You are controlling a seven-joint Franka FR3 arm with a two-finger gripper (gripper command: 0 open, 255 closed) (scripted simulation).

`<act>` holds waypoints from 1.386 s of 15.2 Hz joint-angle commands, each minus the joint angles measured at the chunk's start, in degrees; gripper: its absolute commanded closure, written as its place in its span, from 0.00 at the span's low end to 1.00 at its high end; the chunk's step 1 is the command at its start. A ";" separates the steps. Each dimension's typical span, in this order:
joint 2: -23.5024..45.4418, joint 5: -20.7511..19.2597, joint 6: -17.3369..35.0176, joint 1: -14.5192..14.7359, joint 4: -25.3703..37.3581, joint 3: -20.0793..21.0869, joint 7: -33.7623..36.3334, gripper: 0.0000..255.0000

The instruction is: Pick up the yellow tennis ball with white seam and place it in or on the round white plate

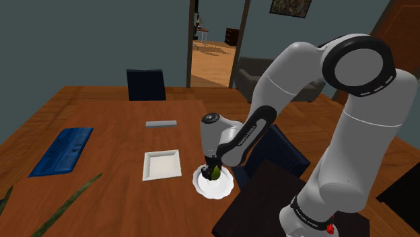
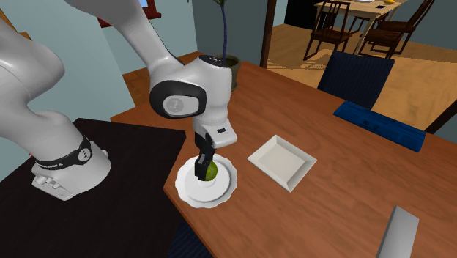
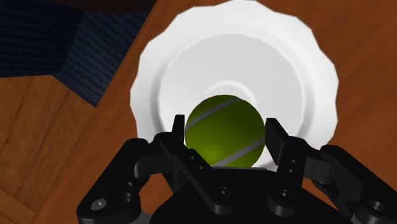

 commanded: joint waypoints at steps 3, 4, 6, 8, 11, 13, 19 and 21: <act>2.22 -1.57 1.76 0.34 0.37 -0.59 1.38 1.00; 2.22 -1.57 1.76 0.34 0.37 -0.60 1.38 1.00; 2.22 -1.57 1.76 0.34 0.37 -0.60 1.38 1.00; 2.22 -1.57 1.76 0.34 0.37 -0.60 1.38 1.00; 2.22 -1.57 1.76 0.34 0.37 -0.60 1.38 0.00; 2.22 -1.57 1.76 0.34 0.37 -0.60 1.38 0.00; -5.46 4.33 -5.97 -0.08 0.79 1.92 -2.74 0.00; -5.47 4.34 -5.97 -0.02 0.78 1.87 -2.75 0.00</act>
